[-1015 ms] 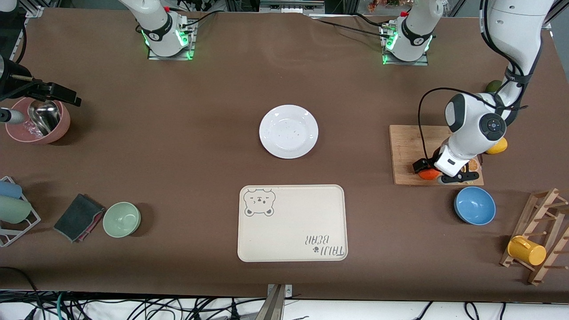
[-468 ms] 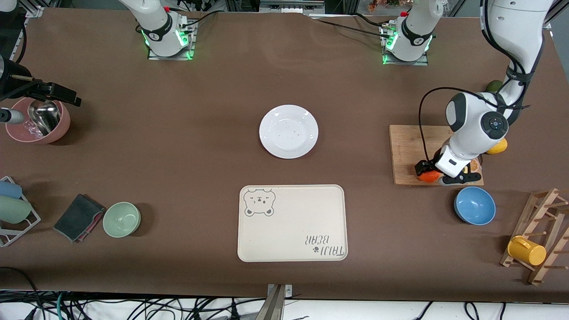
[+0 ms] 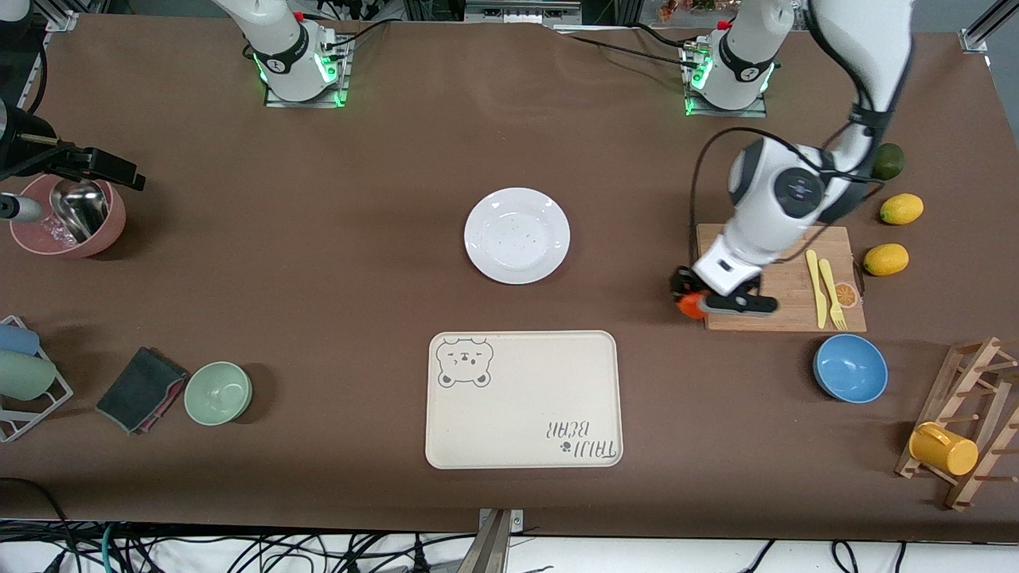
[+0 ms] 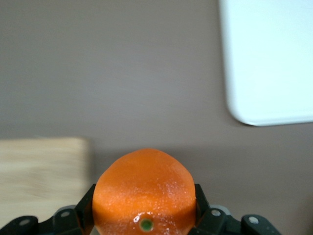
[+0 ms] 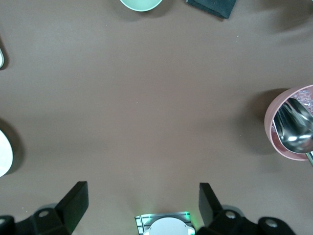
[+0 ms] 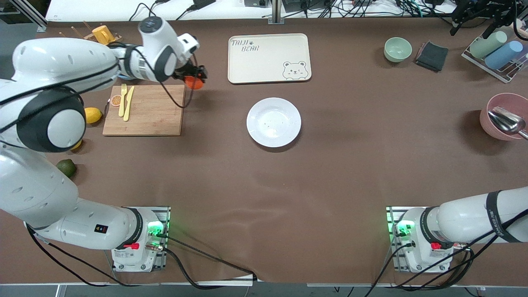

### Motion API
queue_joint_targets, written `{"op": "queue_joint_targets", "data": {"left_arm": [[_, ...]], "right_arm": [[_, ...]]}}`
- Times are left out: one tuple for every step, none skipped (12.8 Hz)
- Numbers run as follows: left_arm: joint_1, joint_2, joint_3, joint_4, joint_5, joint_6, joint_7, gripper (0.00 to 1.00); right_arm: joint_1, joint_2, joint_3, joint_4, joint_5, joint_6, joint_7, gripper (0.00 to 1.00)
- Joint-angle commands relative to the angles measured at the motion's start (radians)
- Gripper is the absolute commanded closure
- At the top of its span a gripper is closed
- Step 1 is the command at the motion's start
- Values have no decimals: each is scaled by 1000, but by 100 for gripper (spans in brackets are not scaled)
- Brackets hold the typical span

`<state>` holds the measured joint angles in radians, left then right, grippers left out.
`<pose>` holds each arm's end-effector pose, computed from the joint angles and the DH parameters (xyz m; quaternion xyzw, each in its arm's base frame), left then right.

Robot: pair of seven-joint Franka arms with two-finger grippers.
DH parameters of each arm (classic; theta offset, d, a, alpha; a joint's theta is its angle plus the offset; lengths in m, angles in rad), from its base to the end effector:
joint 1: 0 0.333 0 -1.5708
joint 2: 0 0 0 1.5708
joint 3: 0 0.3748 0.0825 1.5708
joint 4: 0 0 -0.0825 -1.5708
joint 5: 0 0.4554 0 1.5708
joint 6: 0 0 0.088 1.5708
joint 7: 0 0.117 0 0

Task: Place orange and plate with both arms
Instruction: 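Carry the orange with the left gripper onto the white plate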

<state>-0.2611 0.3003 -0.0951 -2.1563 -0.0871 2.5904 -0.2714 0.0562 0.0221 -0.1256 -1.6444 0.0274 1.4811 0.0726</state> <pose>0.6048 -0.2229 0.2627 0.9970 -0.0037 0.0517 0.0579 0.6156 -0.0386 0.6134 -0.9931 0.0708 0.0925 0.0122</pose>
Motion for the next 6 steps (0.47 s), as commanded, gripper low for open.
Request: {"op": "queue_joint_targets", "data": {"left_arm": [[-156,-20,18,10,-80,-26,-153,100],[-209,-10,18,25,-80,-26,-201,100],[-255,8,18,45,-83,-26,-224,100],[-295,28,17,71,-83,-26,-251,100],[-341,43,17,93,-83,-26,-306,100],[-392,65,17,123,-80,-24,-374,100]], "right_arm": [[-1,-2,-2,5,0,-10,-7,0],[-1,-2,-2,5,0,-10,-7,0],[-1,-2,-2,5,0,-10,-7,0],[-1,-2,-2,5,0,-10,-7,0],[-1,-2,-2,5,0,-10,-7,0],[-1,-2,-2,5,0,-10,-7,0]]}}
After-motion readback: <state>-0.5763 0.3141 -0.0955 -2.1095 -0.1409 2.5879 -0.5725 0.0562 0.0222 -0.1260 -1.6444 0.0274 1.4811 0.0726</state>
